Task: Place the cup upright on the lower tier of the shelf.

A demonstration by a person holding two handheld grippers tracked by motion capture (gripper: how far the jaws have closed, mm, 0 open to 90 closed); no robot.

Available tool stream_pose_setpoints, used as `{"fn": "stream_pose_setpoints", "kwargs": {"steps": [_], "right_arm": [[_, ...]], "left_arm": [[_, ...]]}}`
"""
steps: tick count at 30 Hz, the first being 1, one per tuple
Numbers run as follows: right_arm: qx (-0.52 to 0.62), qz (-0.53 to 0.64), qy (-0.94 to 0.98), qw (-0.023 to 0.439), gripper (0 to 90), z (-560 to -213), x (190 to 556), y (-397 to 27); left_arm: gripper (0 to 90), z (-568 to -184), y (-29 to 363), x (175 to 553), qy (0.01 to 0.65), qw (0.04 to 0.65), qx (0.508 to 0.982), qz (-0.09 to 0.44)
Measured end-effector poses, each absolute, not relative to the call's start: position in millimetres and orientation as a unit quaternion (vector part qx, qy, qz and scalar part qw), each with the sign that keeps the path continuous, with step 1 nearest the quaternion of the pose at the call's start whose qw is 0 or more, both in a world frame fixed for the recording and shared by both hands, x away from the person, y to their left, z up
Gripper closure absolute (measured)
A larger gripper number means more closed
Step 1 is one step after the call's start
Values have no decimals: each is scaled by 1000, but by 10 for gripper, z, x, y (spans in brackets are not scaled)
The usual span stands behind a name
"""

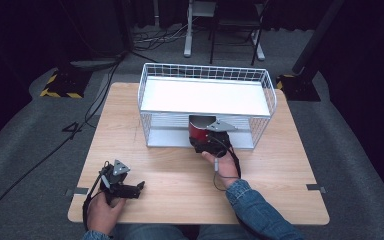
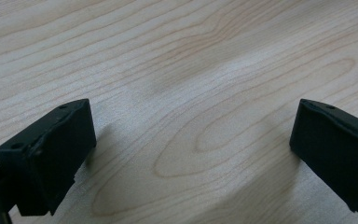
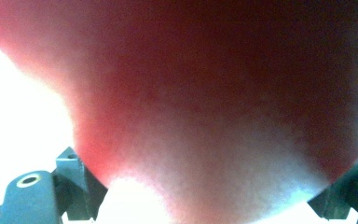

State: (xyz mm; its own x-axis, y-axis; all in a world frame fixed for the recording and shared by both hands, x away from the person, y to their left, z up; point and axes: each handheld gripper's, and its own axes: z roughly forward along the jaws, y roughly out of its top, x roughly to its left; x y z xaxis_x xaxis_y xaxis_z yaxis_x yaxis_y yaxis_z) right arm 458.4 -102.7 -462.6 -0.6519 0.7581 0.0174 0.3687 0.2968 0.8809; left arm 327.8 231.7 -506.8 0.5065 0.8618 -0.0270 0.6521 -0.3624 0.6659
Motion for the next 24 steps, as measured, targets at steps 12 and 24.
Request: {"fn": "stream_pose_setpoints", "kwargs": {"steps": [12, 24], "right_arm": [[380, 461, 768, 228, 172, -4707, 4795, -966], [397, 455, 758, 248, 171, -4772, 4933, -882]], "left_arm": [[5, -5068, 2317, 3278, 468, 316, 808, 166], [5, -5067, 2317, 3278, 468, 316, 809, 165]]}}
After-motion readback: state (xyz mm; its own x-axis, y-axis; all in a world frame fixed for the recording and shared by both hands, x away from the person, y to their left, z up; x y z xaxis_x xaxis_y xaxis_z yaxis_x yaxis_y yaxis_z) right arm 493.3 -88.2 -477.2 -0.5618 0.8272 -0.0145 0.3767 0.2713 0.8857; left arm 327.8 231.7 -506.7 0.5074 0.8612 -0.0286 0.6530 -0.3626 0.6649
